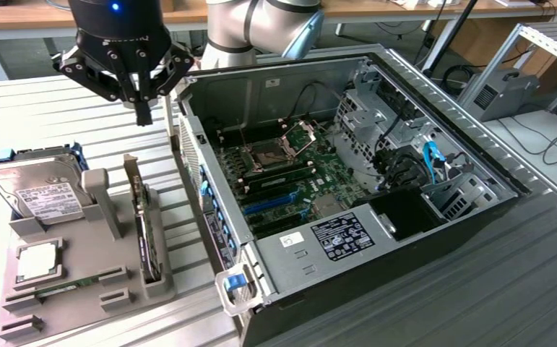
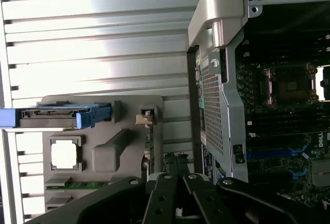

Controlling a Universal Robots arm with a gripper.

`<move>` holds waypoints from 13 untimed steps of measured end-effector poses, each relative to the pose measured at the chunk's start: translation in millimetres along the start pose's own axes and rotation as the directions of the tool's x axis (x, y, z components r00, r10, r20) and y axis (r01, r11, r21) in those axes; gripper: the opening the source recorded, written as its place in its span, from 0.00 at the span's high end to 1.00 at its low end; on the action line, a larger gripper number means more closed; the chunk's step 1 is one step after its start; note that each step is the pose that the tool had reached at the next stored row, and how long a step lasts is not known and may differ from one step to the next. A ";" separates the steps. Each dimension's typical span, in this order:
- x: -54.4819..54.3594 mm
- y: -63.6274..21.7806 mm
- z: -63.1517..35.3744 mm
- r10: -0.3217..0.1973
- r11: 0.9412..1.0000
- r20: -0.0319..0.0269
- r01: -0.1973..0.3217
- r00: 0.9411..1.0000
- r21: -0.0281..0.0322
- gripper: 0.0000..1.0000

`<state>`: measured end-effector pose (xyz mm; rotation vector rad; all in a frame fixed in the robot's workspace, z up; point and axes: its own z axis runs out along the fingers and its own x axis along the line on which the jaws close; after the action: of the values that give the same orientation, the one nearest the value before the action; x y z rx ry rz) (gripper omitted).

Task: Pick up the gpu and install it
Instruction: 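Reach for the gpu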

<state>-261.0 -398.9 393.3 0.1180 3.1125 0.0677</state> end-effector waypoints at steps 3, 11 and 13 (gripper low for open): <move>0.6 -0.1 0.0 0.000 1.000 0.000 0.000 1.000 0.000 0.89; 2.8 -0.2 -0.1 0.000 1.000 0.000 0.000 1.000 0.000 0.89; 2.9 -0.2 -0.1 0.000 1.000 0.000 0.000 1.000 0.000 0.89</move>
<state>-264.0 -398.9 393.3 0.1179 3.1125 0.0676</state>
